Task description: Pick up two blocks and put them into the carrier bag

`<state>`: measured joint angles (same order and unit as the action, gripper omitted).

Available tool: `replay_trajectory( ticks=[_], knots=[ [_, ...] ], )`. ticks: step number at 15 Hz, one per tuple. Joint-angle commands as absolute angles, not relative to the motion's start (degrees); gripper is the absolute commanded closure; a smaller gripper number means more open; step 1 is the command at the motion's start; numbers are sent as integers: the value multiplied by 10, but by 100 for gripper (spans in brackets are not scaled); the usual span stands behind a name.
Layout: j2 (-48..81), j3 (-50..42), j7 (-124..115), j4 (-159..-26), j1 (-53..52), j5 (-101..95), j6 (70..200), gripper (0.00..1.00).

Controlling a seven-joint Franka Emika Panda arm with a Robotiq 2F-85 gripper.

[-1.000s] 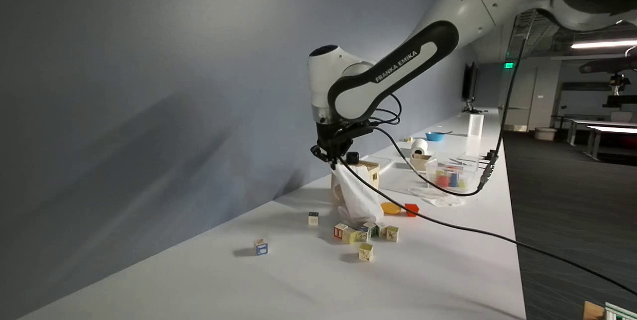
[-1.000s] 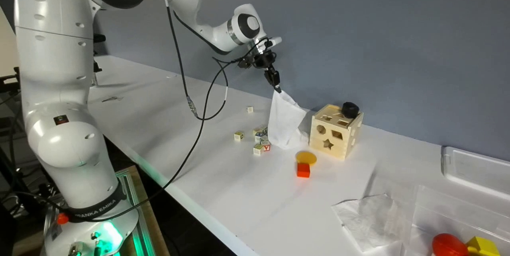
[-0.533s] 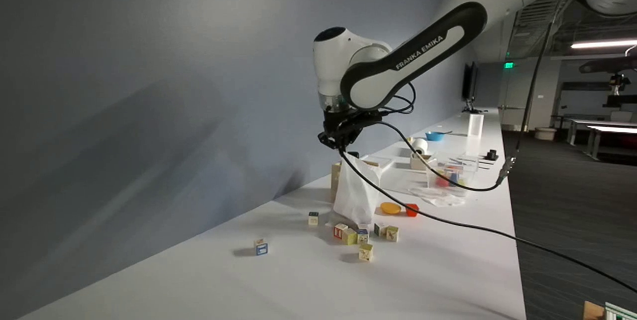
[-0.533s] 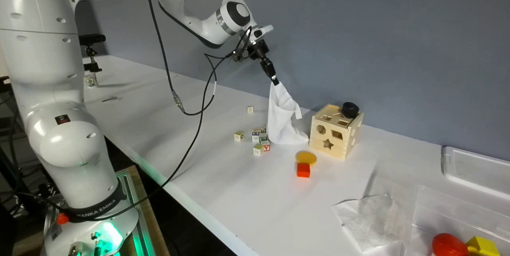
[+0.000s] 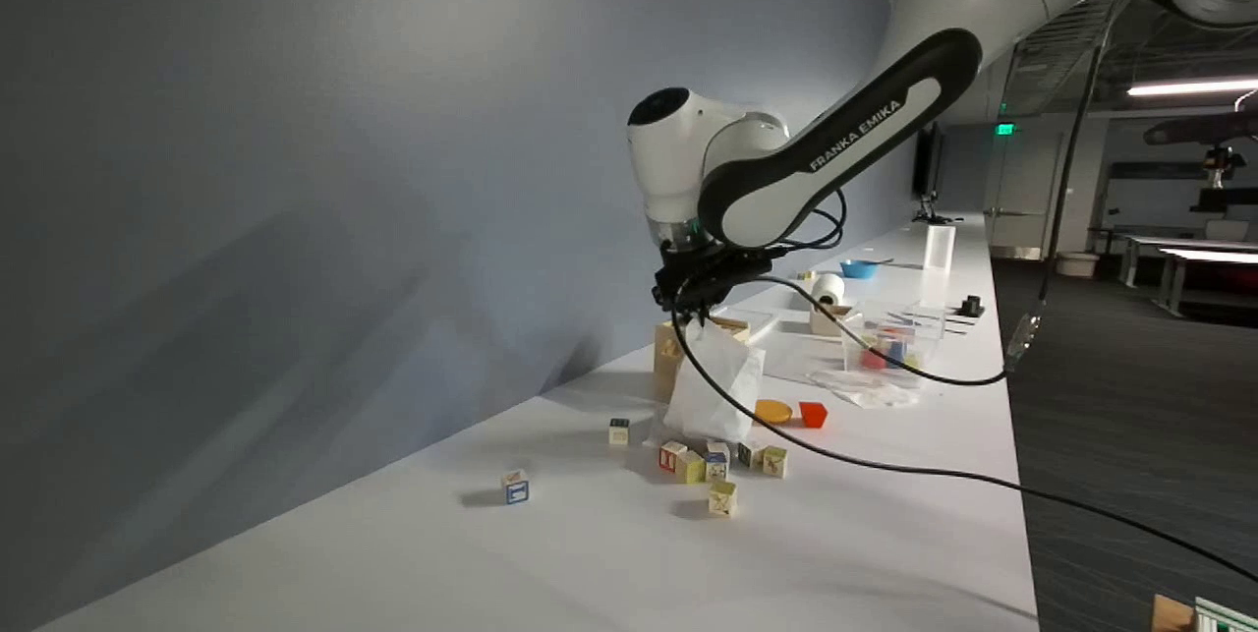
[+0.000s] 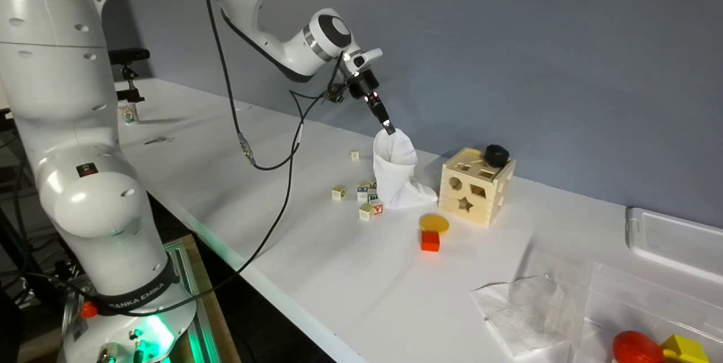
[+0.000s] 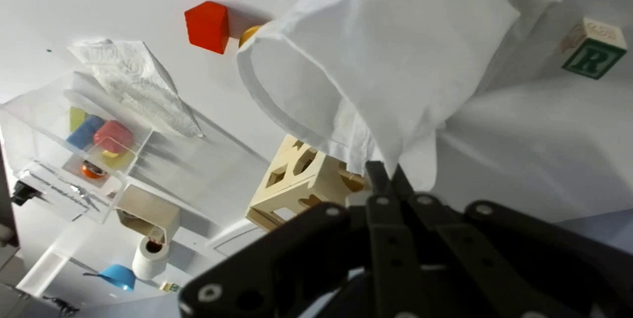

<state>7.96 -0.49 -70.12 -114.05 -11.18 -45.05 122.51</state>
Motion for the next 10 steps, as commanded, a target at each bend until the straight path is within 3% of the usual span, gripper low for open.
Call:
replay_trajectory(
  ticks=[1, 9, 10],
  knots=[
    [77, 3, -756, -1155, -98, -508, 1222, 100],
    [102, 8, -794, -1159, -88, -513, 1262, 99],
    [106, 8, -796, -1158, -89, -513, 1265, 94]
  ],
)
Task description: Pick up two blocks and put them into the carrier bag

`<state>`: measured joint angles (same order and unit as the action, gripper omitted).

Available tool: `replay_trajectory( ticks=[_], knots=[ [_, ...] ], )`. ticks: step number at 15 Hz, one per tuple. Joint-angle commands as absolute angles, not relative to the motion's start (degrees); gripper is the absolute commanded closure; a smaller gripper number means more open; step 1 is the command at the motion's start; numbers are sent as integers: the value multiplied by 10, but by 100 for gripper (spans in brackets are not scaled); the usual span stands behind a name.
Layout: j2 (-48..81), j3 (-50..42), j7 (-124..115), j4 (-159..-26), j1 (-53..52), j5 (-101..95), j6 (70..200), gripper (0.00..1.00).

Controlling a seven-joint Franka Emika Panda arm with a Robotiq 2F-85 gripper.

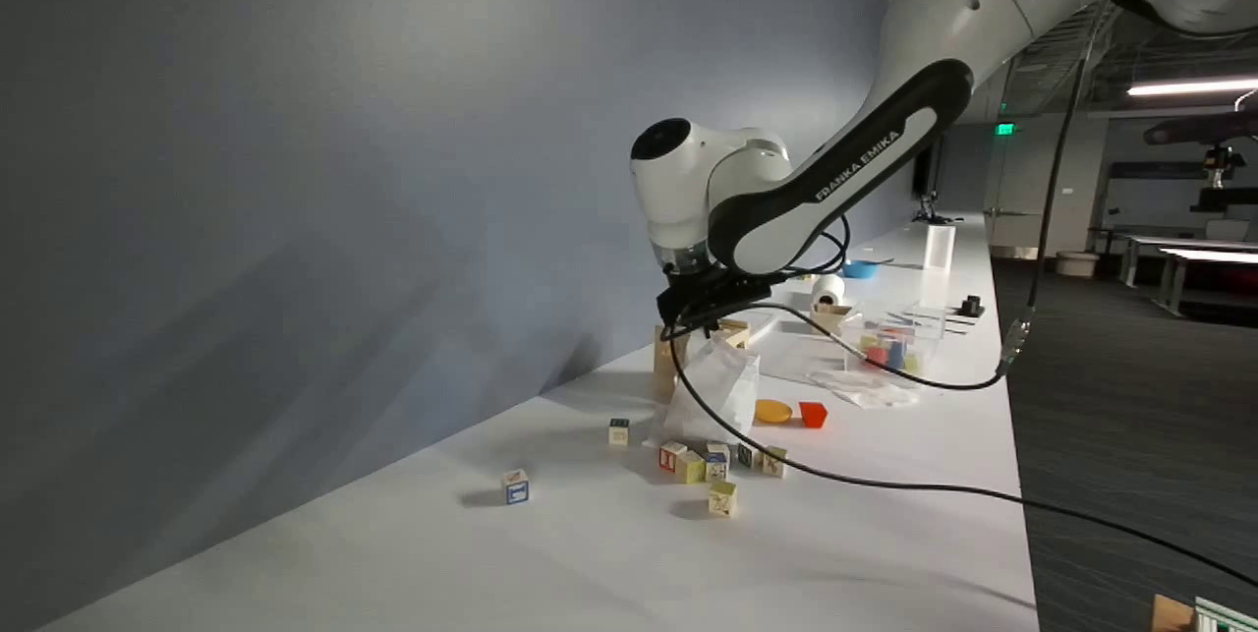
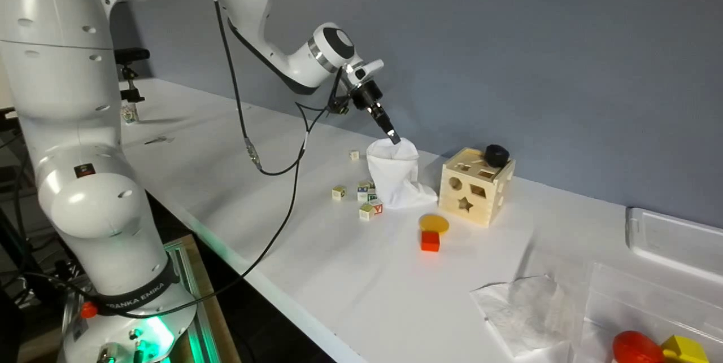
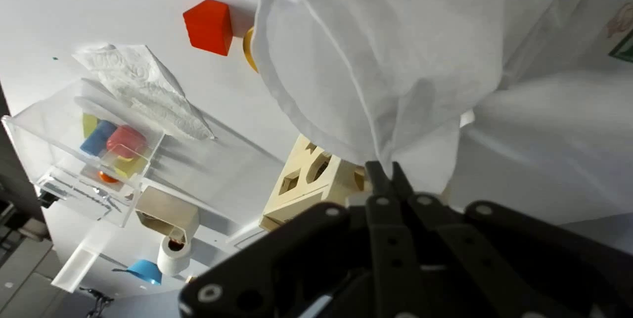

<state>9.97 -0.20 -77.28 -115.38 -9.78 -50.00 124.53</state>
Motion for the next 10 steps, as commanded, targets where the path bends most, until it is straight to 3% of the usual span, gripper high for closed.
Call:
replay_trajectory(
  ticks=[1, 10],
  knots=[
    [108, 8, -795, -1158, -89, -513, 1268, 73],
    [24, 35, -739, -1179, -89, -448, 1315, 11]
  ],
)
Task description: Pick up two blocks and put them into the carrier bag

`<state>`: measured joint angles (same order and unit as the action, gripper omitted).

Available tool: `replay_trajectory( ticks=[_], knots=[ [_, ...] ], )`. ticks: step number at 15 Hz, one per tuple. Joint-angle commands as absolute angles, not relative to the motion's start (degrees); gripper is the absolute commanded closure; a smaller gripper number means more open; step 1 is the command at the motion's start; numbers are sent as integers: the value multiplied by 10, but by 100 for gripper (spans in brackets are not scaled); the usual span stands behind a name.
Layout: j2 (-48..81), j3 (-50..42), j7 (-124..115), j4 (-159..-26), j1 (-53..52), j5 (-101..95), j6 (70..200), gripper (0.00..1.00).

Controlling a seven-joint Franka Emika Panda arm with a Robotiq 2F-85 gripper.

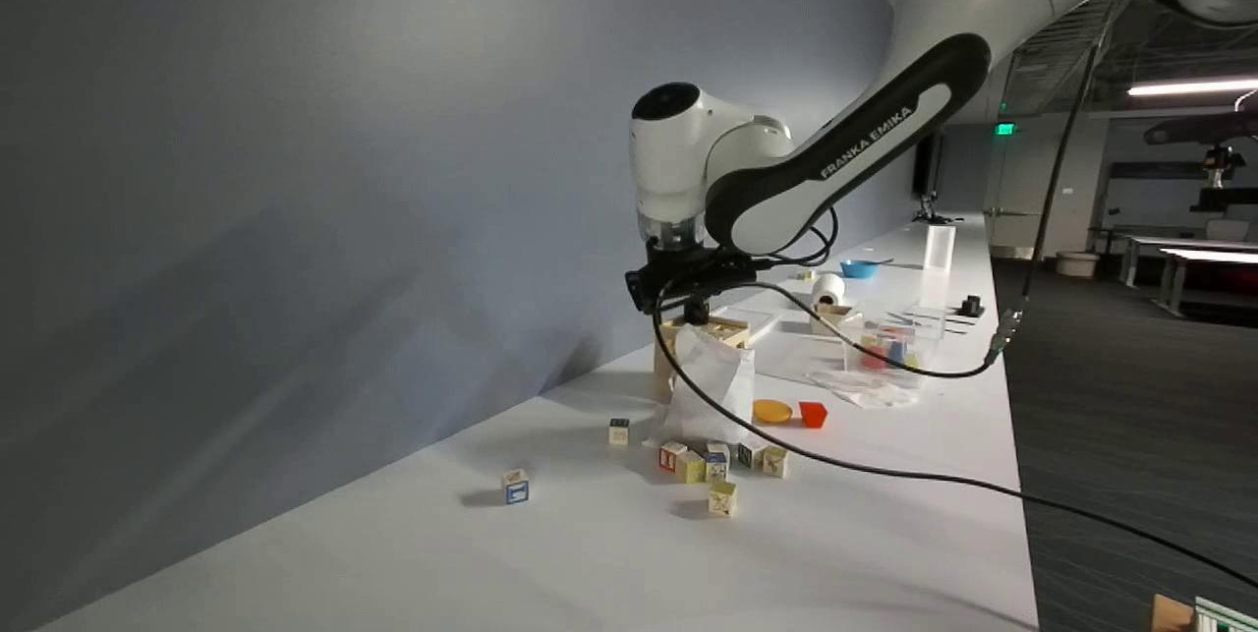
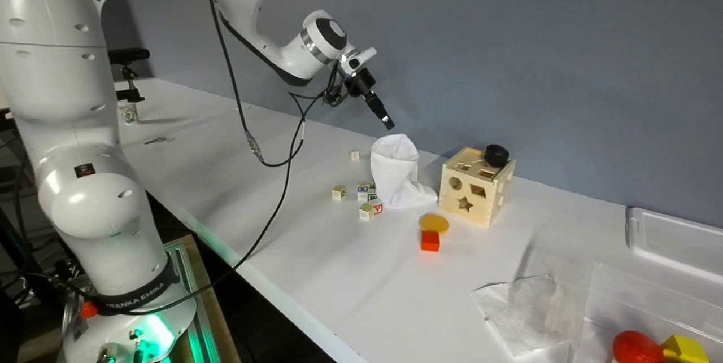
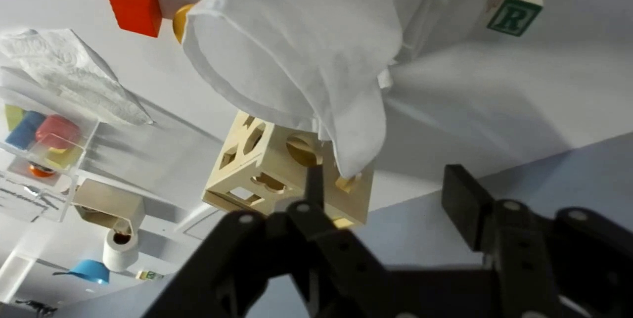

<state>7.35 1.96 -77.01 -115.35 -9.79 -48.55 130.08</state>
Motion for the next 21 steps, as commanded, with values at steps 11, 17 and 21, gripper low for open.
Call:
replay_trajectory(
  ticks=[11, 17, 21],
  knots=[
    [-108, 11, -561, -1245, -99, -146, 1312, 0],
    [-94, 53, -537, -1227, -55, -117, 1291, 0],
    [-91, 54, -537, -1227, -53, -117, 1291, 0]
  ],
)
